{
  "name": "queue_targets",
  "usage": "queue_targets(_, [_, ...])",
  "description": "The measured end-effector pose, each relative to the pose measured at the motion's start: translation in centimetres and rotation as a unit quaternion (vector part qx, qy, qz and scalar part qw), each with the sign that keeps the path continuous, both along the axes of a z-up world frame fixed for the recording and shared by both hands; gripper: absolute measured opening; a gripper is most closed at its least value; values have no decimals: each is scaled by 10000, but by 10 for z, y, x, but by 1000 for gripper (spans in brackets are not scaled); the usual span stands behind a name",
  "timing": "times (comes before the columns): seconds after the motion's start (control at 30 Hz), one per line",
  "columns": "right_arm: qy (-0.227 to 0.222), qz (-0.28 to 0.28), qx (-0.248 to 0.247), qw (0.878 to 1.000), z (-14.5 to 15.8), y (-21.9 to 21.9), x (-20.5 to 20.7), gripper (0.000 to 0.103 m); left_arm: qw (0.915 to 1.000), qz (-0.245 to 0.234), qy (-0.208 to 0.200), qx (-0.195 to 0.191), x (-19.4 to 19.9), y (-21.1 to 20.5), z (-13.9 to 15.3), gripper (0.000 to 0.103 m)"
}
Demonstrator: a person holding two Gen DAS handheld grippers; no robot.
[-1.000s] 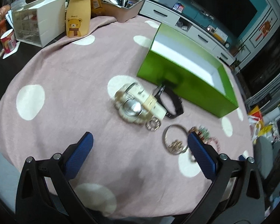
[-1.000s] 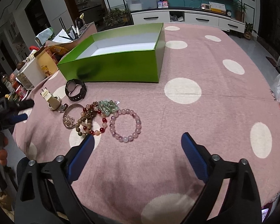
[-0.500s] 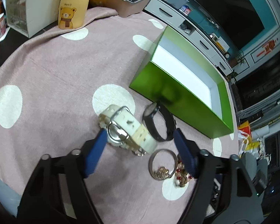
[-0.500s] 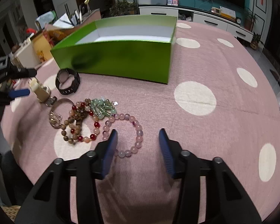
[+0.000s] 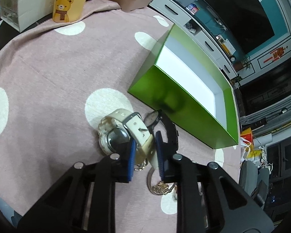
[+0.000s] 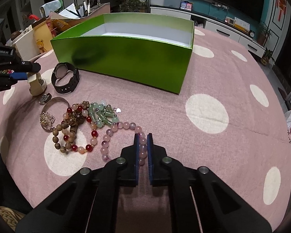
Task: Organize jewelry
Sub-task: 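Grasp the cream watch with the left gripper while the right gripper grasps the pink bead bracelet, then carry the watch into the green box and open the left gripper while the right releases the pink bracelet there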
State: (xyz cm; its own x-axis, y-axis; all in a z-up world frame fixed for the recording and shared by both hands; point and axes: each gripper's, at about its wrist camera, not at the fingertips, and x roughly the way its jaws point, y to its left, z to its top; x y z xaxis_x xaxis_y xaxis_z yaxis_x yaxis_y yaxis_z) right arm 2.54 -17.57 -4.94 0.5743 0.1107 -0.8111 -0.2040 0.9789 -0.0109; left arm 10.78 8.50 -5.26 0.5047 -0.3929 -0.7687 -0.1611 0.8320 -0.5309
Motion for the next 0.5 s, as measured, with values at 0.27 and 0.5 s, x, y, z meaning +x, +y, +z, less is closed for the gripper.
queue_targets(0.27, [-377, 79, 52, 9992, 30, 1, -9, 7, 9996, -140, -236, 56, -8, -1, 17, 15])
queue_targets(0.5, [-902, 208, 9, 9957, 70, 3, -10, 7, 9982, -282, -500, 199, -14, -1, 43, 15])
